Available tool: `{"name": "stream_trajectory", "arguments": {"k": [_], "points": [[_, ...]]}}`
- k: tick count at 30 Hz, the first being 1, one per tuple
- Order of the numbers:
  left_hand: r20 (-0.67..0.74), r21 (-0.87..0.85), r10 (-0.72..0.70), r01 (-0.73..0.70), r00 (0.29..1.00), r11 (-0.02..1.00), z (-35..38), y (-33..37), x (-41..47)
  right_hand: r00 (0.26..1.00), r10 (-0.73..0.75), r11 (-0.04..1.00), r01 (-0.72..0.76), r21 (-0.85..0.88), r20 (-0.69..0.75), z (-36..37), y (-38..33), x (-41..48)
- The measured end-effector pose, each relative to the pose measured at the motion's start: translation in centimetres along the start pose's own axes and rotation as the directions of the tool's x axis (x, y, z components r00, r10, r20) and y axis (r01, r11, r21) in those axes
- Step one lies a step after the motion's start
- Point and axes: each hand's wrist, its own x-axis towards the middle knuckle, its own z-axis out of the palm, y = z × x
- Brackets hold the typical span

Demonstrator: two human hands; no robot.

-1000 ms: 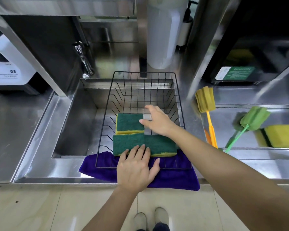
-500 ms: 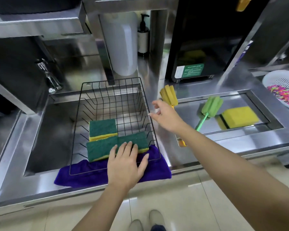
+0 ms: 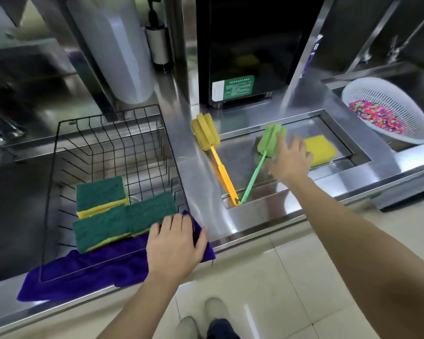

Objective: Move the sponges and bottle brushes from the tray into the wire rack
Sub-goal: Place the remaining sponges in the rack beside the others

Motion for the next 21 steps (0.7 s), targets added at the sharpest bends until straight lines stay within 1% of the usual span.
{"name": "stream_trajectory", "arguments": {"k": [3,6,7,8,11,12,13,15,17,18,20,21], "points": [[0.0,-0.002,0.002,-0.002,1.0,1.0,-0.1,-0.1,0.0,0.986,0.109,0.985,-0.09,-0.151,0.125,-0.1,3.0,1.1],[-0.007,0.011,0.01,-0.01,1.0,1.0,0.0,-0.1,-0.1,0.966,0.148,0.979,-0.111,-0.173,0.213,-0.1,4.4,1.7],[-0.014,0.014,0.014,-0.014,1.0,1.0,0.1,-0.1,-0.1,0.964,0.147,0.977,-0.106,-0.186,0.222,-0.1,4.7,1.9],[-0.022,0.016,0.018,-0.018,1.0,1.0,0.1,-0.1,0.0,0.971,0.131,0.972,-0.086,-0.217,0.201,-0.3,5.0,2.0],[-0.042,0.033,0.022,-0.021,0.999,0.999,0.3,-0.1,0.0,0.999,0.012,0.918,0.003,-0.396,0.035,-0.6,5.5,2.2],[-0.047,0.034,0.023,-0.022,0.999,0.999,0.4,-0.1,0.0,1.0,-0.021,0.902,0.012,-0.432,-0.015,-0.7,5.5,2.2],[-0.052,0.032,0.025,-0.024,0.998,0.999,0.4,-0.1,0.0,0.997,-0.042,0.902,0.011,-0.431,-0.062,-0.8,5.2,2.2],[-0.057,0.028,0.029,-0.027,0.998,0.999,0.4,-0.1,0.0,0.985,-0.068,0.947,0.015,-0.32,-0.156,-1.9,3.8,2.3],[-0.055,0.02,0.023,-0.022,0.998,1.0,0.3,-0.1,0.0,0.967,-0.082,0.99,0.05,-0.135,-0.242,-3.6,1.5,2.4],[-0.049,0.013,0.017,-0.017,0.999,1.0,0.3,-0.1,0.0,0.958,-0.098,0.995,0.088,-0.05,-0.269,-4.5,0.1,2.4],[-0.03,-0.002,0.007,-0.007,1.0,1.0,0.1,-0.2,0.1,0.957,-0.115,0.978,0.157,0.14,-0.267,-6.0,-2.6,2.1],[-0.018,-0.011,0.006,-0.006,1.0,1.0,0.0,-0.2,0.1,0.963,-0.113,0.953,0.175,0.248,-0.246,-6.6,-4.1,1.8]]}}
